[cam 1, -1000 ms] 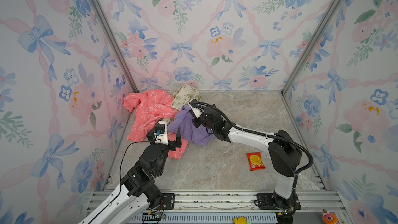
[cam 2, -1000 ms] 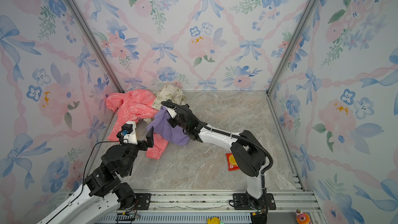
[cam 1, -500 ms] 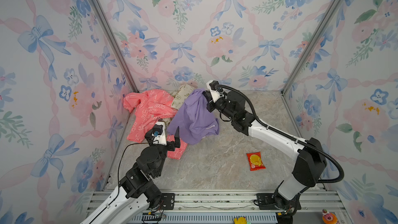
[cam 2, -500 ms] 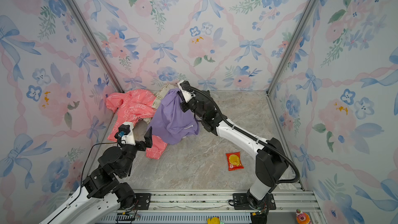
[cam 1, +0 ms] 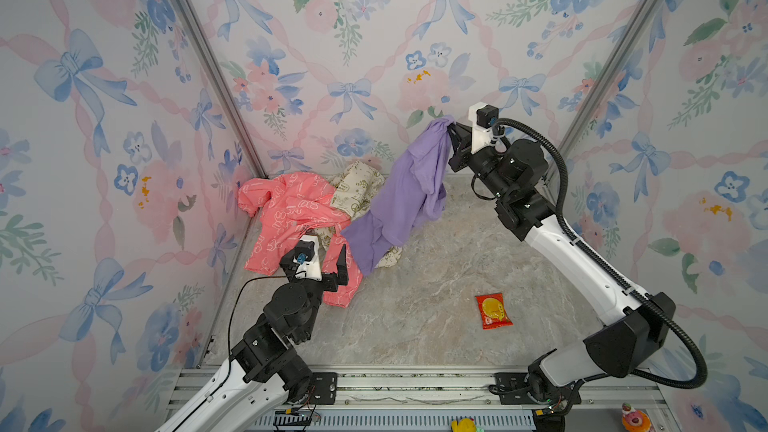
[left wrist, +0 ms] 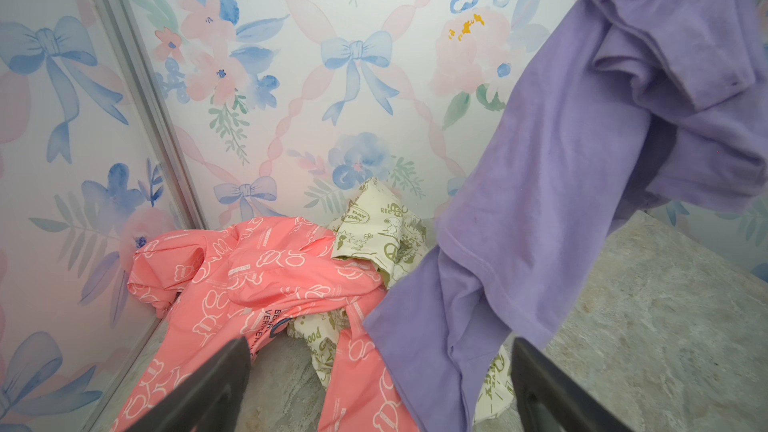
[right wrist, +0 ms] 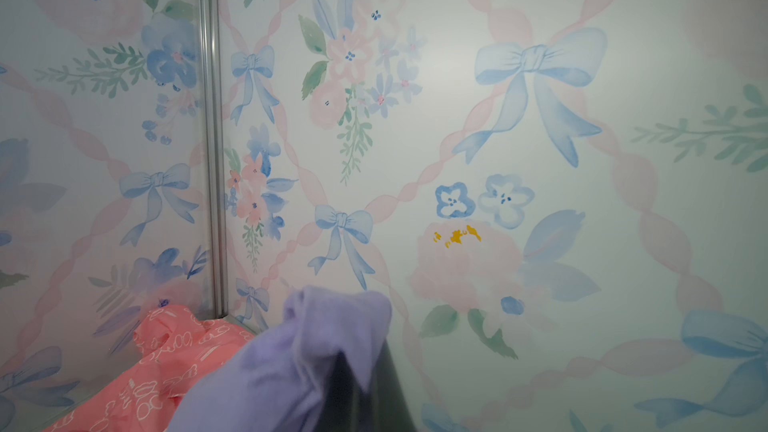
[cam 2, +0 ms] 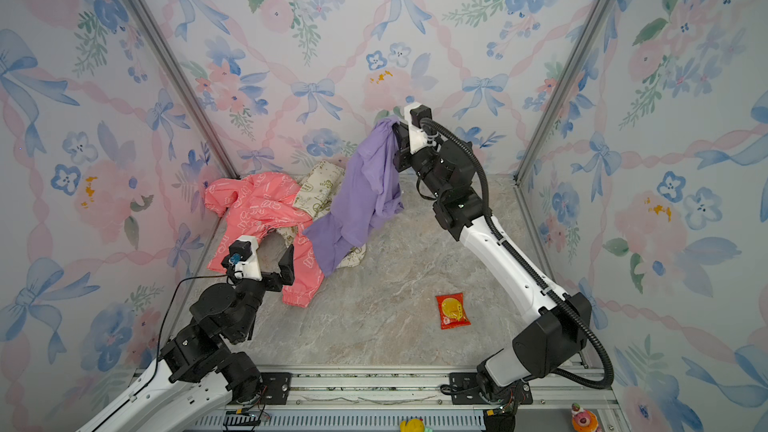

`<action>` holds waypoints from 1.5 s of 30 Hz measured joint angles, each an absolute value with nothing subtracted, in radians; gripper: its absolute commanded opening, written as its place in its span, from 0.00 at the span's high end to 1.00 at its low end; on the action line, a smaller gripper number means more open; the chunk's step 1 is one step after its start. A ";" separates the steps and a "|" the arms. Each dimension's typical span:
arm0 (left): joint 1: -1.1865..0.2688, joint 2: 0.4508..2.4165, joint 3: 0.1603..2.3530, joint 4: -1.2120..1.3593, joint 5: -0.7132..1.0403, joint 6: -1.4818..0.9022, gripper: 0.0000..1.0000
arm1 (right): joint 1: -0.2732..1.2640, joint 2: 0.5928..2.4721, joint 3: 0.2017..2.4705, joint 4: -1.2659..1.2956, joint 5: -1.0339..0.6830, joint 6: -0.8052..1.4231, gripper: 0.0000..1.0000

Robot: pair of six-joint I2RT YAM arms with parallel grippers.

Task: Pick out a specific cloth from the pile
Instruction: 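Open the left gripper and lift the lavender shirt away with the right gripper, then lower the lavender shirt onto the table far from the pile with the right gripper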

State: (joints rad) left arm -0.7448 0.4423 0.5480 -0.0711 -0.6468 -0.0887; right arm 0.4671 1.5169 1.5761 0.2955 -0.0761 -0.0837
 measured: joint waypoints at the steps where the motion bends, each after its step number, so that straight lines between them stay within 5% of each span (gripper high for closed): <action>1: -0.745 0.442 0.546 -0.069 -0.647 -0.089 0.02 | 0.445 1.517 1.600 0.294 -0.079 -0.076 1.00; 9: -0.745 0.442 0.539 -0.047 -0.646 -0.089 0.02 | 0.284 1.613 1.892 0.283 -0.096 0.021 1.00; 22: -0.745 0.444 0.530 -0.038 -0.646 -0.085 0.02 | 0.149 2.160 2.556 0.032 -0.185 0.131 0.98; 33: -0.745 0.439 0.526 -0.031 -0.646 -0.085 0.02 | 0.073 2.152 2.386 0.047 -0.199 0.160 0.97; 45: -0.745 0.398 0.524 -0.030 -0.646 -0.081 0.02 | 0.007 1.767 1.544 0.241 -0.125 0.138 0.96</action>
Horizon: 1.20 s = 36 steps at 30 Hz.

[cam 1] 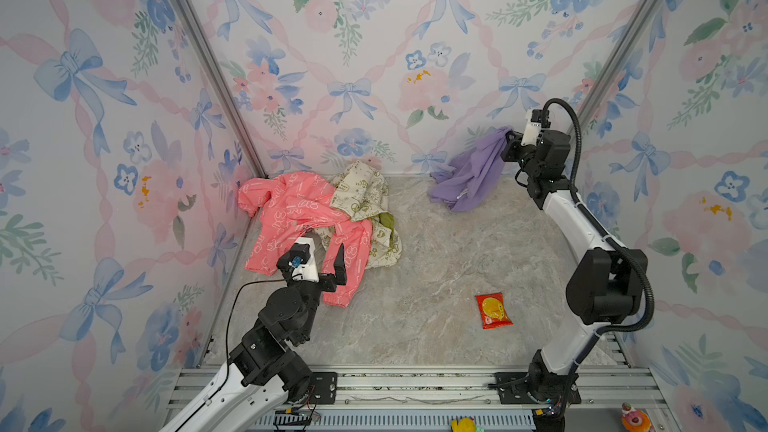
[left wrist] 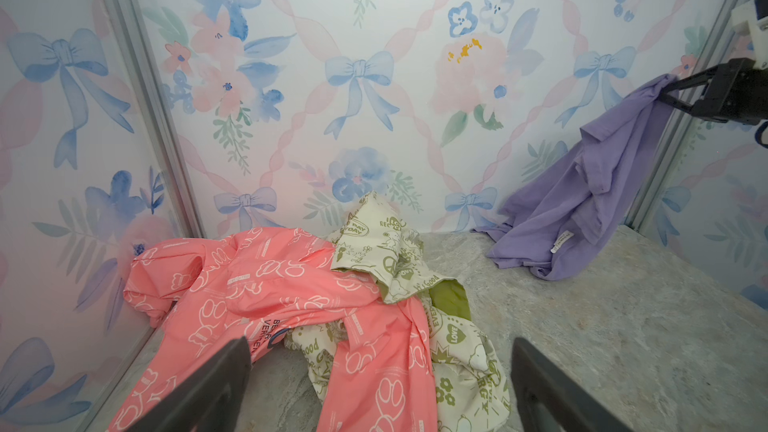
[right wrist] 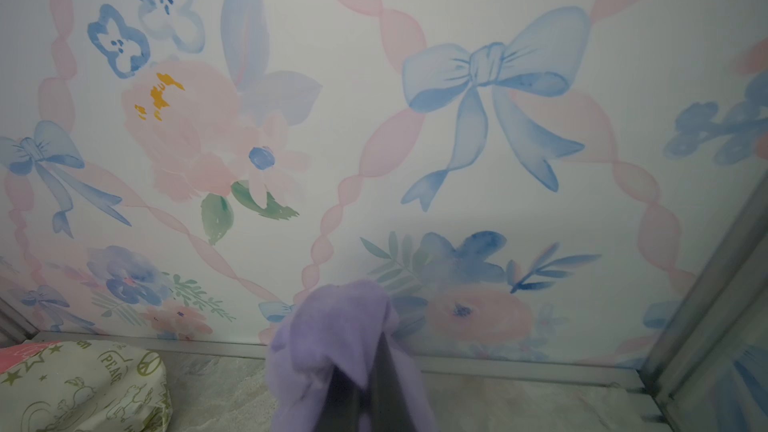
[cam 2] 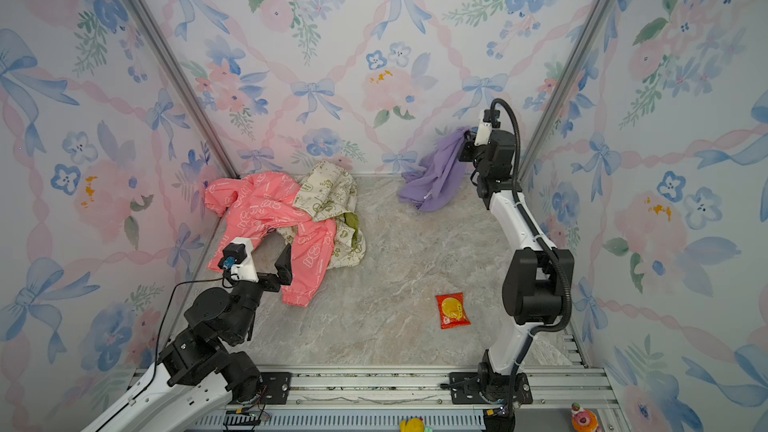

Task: Pick out a specific cloth from the pile
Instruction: 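Lower the lavender shirt onto the table far from the pile with the right gripper, then open the right gripper and draw it back from the lavender shirt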

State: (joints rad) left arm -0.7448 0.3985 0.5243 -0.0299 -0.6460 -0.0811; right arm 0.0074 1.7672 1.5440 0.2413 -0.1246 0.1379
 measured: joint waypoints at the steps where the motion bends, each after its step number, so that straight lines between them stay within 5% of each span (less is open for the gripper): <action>1: -0.745 0.395 0.523 -0.029 -0.646 -0.081 0.02 | 0.001 1.732 1.494 0.247 -0.108 0.136 0.95; 20: -0.745 0.368 0.513 -0.024 -0.647 -0.078 0.02 | -0.019 1.380 1.034 0.038 0.238 0.097 0.82; 28: -0.745 0.352 0.512 -0.023 -0.648 -0.078 0.02 | -0.032 1.073 0.890 -0.046 0.301 0.181 0.31; 36: -0.745 0.341 0.505 -0.023 -0.651 -0.073 0.02 | -0.029 0.862 0.878 -0.017 0.228 0.218 0.16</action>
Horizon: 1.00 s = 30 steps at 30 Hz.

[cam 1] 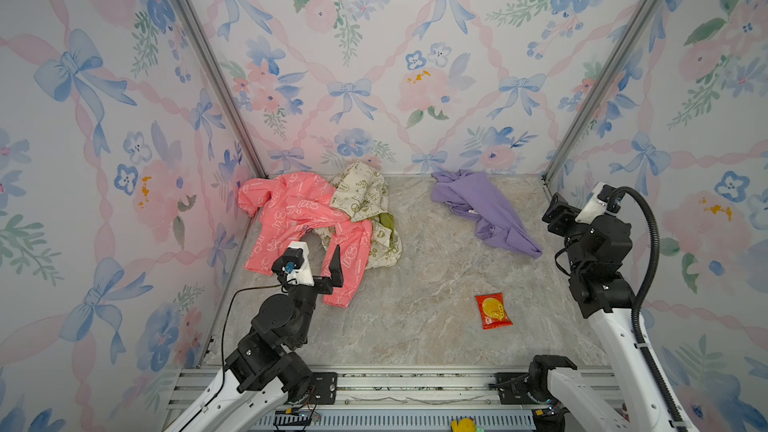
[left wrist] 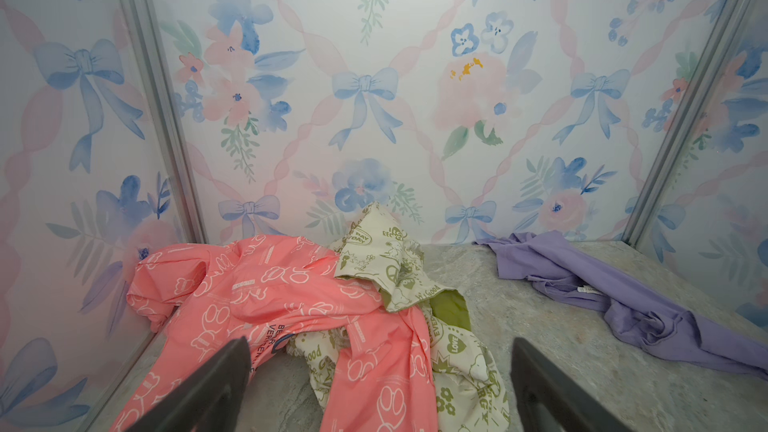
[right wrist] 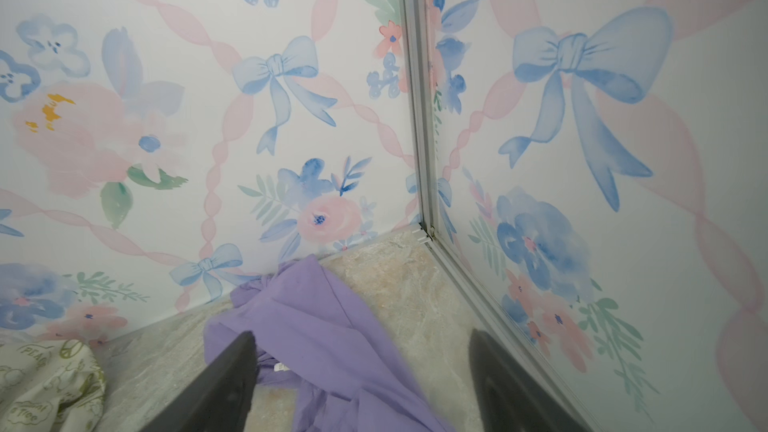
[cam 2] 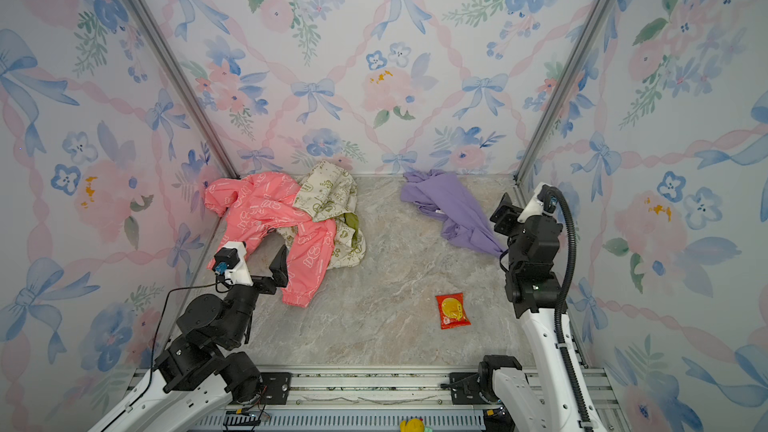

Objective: Pick out a specific cloth from the pile

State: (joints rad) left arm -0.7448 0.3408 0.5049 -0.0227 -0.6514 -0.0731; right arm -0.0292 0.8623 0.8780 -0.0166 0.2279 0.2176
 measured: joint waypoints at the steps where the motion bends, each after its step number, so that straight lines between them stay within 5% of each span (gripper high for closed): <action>1: -0.745 0.341 0.505 -0.023 -0.652 -0.071 0.02 | -0.025 0.870 0.894 -0.017 0.215 0.217 0.15; 12: -0.745 0.341 0.505 -0.023 -0.674 -0.062 0.02 | 0.147 1.065 1.020 -0.072 0.133 0.073 0.00; 17: -0.745 0.341 0.504 -0.023 -0.713 -0.065 0.02 | 0.215 1.067 1.012 -0.071 0.100 -0.001 0.03; 30: -0.745 0.353 0.377 0.146 -0.865 -0.301 0.02 | 0.236 0.902 0.679 0.013 0.083 -0.045 0.03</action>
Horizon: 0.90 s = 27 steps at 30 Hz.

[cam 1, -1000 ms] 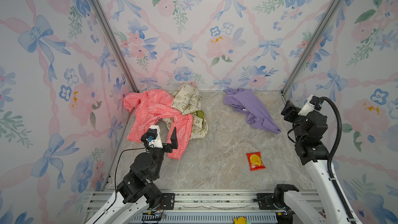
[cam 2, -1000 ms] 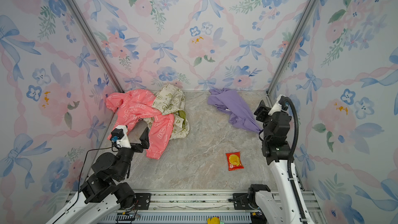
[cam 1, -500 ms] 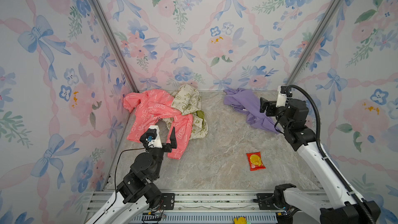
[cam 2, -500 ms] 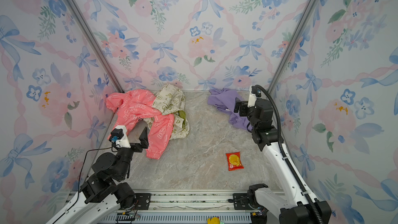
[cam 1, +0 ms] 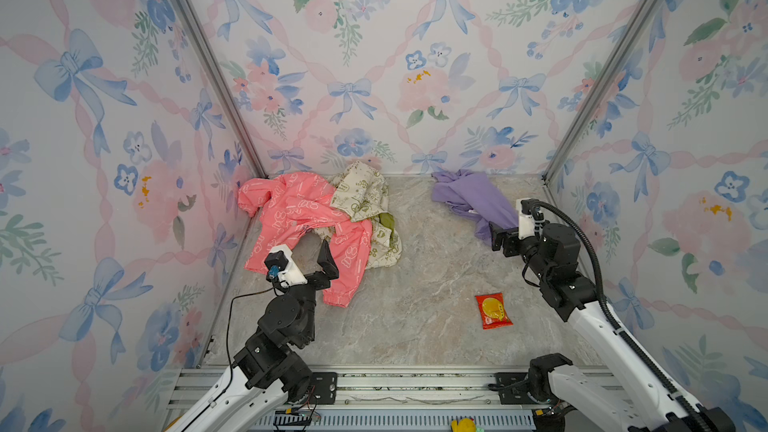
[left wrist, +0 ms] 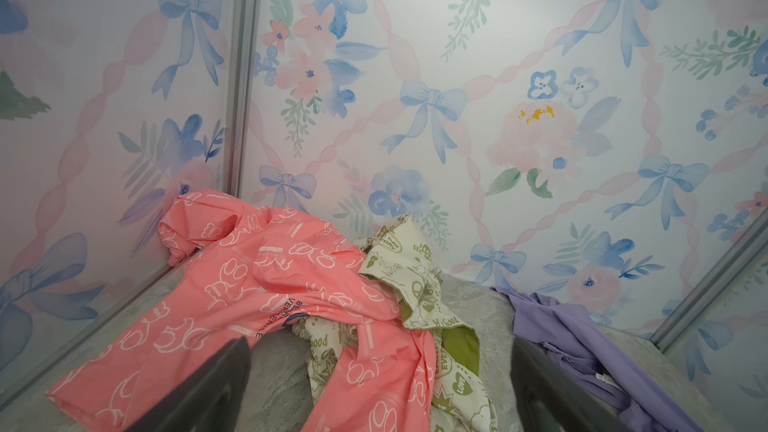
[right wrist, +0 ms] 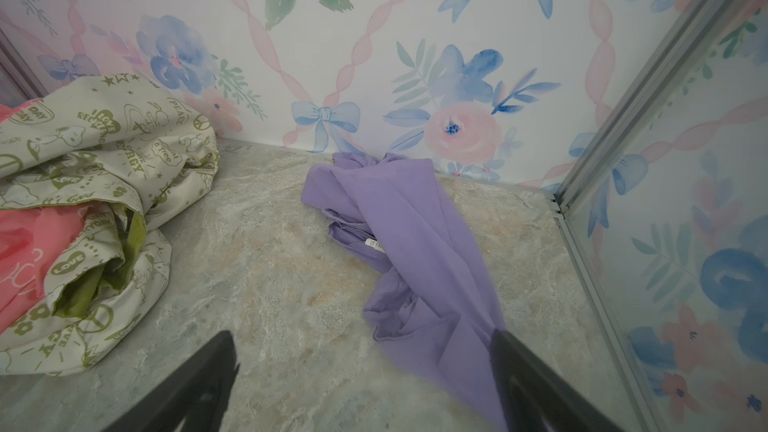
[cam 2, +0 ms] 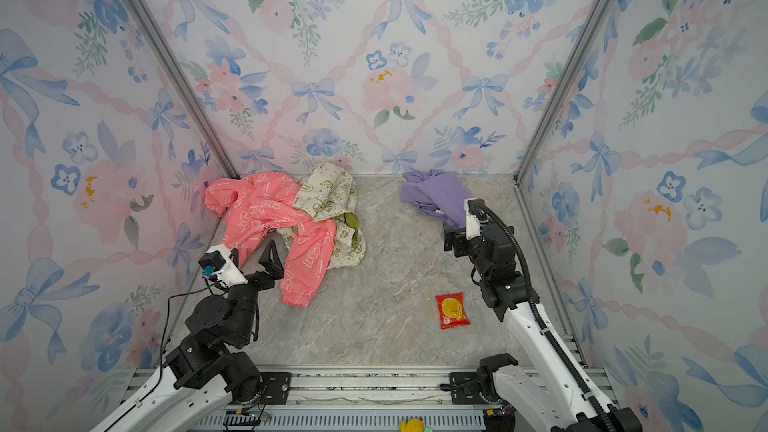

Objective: Pick out a specific cloth from the pile

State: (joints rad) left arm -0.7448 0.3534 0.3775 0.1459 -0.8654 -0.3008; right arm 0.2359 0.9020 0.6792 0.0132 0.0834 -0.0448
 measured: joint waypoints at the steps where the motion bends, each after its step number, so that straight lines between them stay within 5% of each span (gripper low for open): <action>1: -0.745 0.361 0.327 0.203 -0.883 -0.295 0.02 | 0.231 0.899 0.652 0.033 0.090 -0.046 0.03; 8: -0.645 0.537 0.159 0.495 -0.933 -0.202 0.02 | 0.125 0.961 0.475 0.252 0.101 -0.017 0.03; 18: -0.301 0.820 0.005 0.889 -0.737 -0.148 0.02 | 0.066 1.283 0.378 0.598 0.078 -0.013 0.03; 27: -0.176 1.174 0.005 1.187 -0.548 -0.134 0.02 | 0.067 1.447 0.348 0.845 0.038 -0.043 0.03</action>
State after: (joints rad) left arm -0.1757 1.1736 0.0048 1.1873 -0.5484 -0.1337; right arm 0.0669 1.4471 0.3485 0.8448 0.0380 -0.0425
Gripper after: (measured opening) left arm 0.979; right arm 0.970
